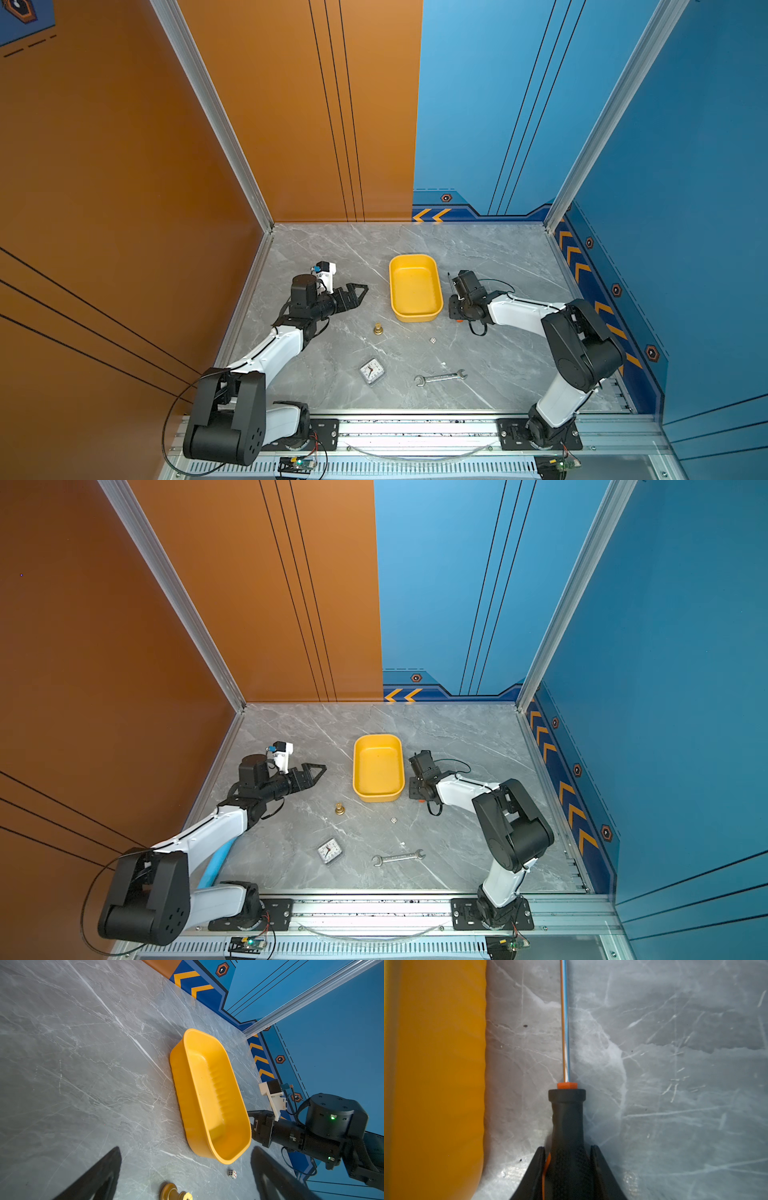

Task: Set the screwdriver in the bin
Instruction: 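Lower the right gripper and close it on the black screwdriver handle, then lift the screwdriver with the right gripper and carry it over the bin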

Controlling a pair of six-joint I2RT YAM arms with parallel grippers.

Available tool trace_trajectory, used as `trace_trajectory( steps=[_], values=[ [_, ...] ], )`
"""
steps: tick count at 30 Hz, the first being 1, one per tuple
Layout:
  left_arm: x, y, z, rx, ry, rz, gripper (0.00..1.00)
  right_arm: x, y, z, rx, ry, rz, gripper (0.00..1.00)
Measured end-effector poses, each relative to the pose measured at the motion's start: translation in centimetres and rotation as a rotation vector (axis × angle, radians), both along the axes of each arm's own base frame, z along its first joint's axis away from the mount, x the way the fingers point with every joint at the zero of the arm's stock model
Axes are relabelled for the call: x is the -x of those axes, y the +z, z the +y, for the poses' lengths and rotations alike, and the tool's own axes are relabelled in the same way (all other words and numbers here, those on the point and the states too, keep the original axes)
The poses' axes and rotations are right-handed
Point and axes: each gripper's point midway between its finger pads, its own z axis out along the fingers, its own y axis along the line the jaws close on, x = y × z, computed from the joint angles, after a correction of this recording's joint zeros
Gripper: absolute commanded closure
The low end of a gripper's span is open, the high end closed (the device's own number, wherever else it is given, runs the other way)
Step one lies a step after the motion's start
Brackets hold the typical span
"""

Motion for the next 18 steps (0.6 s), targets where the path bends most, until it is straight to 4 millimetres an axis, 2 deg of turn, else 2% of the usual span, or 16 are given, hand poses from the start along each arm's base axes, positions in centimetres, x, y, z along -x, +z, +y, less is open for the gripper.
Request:
trace_trajectory(
  steps=[5,11,14,18],
  values=[
    [0.2,-0.3,0.0,-0.002,0.001,0.017,0.02,0.1,0.6,-0.8,-0.046,-0.019,0.008,1.0],
    [0.3,-0.4,0.0,-0.003,0.0,0.023,0.02,0.4,2.3,-2.3,-0.155,-0.061,-0.013,1.0],
    [0.3,-0.5,0.0,-0.003,0.0,0.026,0.02,0.5,3.8,-2.3,-0.189,-0.056,-0.044,1.0],
    [0.3,-0.5,0.0,-0.003,0.0,0.027,0.02,0.4,7.2,-1.8,-0.24,-0.035,-0.124,1.0]
  ],
)
